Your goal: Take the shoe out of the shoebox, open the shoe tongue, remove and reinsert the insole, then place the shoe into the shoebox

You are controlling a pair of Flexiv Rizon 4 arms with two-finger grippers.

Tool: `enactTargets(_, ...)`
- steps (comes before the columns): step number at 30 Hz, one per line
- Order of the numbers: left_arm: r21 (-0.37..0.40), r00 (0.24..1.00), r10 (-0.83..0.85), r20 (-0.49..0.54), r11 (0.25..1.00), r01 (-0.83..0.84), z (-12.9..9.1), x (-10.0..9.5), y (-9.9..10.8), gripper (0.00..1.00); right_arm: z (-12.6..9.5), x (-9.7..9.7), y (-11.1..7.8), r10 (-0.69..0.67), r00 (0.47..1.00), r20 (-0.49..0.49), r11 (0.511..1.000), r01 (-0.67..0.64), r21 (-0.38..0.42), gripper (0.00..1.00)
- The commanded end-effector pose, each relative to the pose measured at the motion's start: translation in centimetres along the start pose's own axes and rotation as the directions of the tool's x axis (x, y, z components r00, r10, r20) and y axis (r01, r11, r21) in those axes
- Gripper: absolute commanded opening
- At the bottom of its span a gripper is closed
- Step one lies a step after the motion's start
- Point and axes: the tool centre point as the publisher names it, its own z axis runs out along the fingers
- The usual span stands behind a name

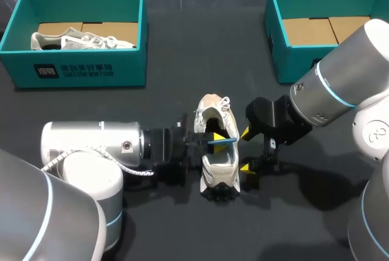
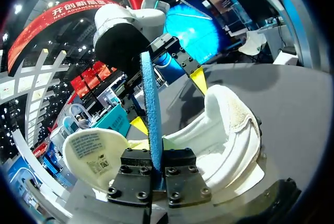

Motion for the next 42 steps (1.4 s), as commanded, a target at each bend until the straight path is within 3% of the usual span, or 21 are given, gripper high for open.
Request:
enactTargets(1,-0.001,1.0,-0.004,-0.008,1.0,0.004,0.0,-0.2,-0.4,0.0,0.1,0.1,0.0,0.0,1.0,0.004,1.0,0.0,0.002,1.0)
enactTargets(5,0.021,1.0,-0.012,-0.014,1.0,0.013,-0.3,0.0,-1.1,0.0,0.1,0.1,0.0,0.0,1.0,0.004,1.0,0.0,0.002,1.0)
enactTargets(6,0.027,1.0,-0.015,-0.018,1.0,0.015,-0.4,0.0,-1.3,0.11,0.1,0.1,0.0,0.0,1.0,0.004,1.0,0.0,0.002,1.0)
enactTargets(7,0.031,1.0,-0.015,-0.019,0.999,0.016,-0.5,0.1,-1.5,0.16,0.1,0.1,0.0,0.0,1.0,0.004,1.0,0.0,0.002,1.0)
enactTargets(10,0.033,1.0,-0.016,-0.022,0.999,0.017,-0.8,0.3,-2.3,0.2,0.1,0.1,0.0,0.0,1.0,0.004,1.0,0.0,0.002,1.0)
enactTargets(16,0.023,0.998,0.014,-0.064,1.0,-0.013,-1.5,0.9,-4.1,0.23,0.1,0.1,0.0,0.0,1.0,0.004,1.0,0.0,0.002,1.0)
enactTargets(24,-0.005,0.997,0.057,-0.05,0.998,-0.058,-1.6,0.9,-4.4,0.25,0.1,0.1,0.0,0.0,1.0,0.004,1.0,0.0,0.002,1.0)
enactTargets(27,-0.035,0.996,0.075,-0.048,0.996,-0.077,-1.3,0.9,-4.1,0.2,0.1,0.1,0.0,0.0,1.0,0.004,1.0,0.0,0.002,1.0)
enactTargets(28,-0.034,0.996,0.076,-0.05,0.996,-0.078,-1.2,1.0,-3.9,0.0,0.1,0.1,0.0,0.0,1.0,0.004,1.0,0.0,0.002,1.0)
enactTargets(42,-0.095,0.987,0.152,-0.046,0.983,-0.156,0.2,0.6,-1.4,0.0,0.1,0.1,0.0,0.0,1.0,0.004,1.0,0.0,0.002,1.0)
